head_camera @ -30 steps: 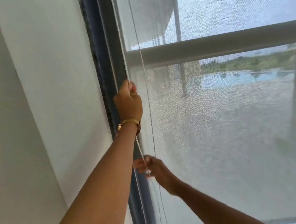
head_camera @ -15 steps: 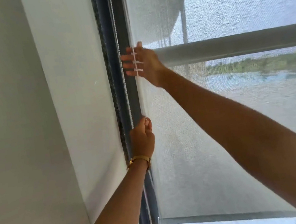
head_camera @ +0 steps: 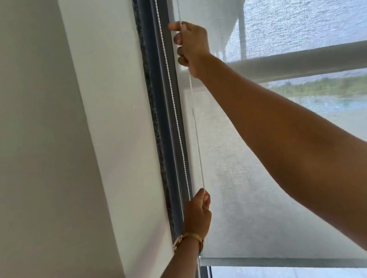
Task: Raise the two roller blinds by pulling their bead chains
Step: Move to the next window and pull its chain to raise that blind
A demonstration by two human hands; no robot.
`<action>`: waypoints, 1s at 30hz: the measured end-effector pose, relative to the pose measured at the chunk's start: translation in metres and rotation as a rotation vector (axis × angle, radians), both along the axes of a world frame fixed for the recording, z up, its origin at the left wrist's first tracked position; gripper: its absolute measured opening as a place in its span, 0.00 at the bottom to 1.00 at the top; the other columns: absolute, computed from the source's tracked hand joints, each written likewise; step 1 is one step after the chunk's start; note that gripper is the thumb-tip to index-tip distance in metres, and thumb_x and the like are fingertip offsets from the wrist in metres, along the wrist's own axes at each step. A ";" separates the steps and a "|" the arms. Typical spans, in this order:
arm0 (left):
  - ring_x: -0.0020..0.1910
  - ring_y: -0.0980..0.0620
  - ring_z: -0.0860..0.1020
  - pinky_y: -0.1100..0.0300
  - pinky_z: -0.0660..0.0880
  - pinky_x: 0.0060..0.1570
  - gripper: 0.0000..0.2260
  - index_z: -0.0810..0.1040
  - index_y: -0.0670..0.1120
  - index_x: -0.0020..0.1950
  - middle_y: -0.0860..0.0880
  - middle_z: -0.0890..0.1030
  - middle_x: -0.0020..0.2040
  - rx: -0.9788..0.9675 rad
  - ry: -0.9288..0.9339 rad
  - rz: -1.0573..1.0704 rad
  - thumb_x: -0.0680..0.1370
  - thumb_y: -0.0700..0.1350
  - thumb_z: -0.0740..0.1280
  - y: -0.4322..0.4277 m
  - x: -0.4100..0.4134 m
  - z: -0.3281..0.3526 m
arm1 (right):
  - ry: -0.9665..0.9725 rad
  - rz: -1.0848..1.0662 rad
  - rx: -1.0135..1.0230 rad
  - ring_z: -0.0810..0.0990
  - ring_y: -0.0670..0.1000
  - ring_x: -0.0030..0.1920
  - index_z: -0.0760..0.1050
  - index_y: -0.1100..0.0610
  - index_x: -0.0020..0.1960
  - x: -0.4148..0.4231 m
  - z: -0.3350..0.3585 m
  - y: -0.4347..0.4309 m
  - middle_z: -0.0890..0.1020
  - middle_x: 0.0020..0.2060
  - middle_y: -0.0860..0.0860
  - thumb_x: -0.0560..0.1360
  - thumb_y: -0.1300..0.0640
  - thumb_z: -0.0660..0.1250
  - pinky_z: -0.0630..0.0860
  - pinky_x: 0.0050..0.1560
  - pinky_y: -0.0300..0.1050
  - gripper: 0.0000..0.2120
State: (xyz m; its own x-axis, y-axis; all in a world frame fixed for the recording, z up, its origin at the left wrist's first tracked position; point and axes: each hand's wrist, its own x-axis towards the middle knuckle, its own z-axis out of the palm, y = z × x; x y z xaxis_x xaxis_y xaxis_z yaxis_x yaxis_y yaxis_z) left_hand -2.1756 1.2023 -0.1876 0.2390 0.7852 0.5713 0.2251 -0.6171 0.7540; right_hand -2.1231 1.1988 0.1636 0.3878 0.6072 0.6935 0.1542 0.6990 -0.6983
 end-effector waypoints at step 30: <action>0.26 0.58 0.68 0.66 0.65 0.24 0.14 0.77 0.41 0.49 0.50 0.73 0.33 0.083 -0.467 -0.231 0.80 0.39 0.51 0.006 0.013 0.323 | -0.136 0.012 -0.170 0.62 0.41 0.25 0.65 0.55 0.35 0.023 -0.275 0.002 0.65 0.26 0.47 0.77 0.66 0.51 0.59 0.25 0.29 0.14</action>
State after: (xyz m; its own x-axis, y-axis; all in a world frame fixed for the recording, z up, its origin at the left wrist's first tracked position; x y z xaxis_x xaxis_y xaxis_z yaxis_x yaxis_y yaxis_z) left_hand -2.1629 1.2085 0.1354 0.1061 0.6897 0.7163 -0.2722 -0.6727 0.6880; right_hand -2.1005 1.2011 -0.1109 0.2899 0.7238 0.6261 0.2478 0.5751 -0.7796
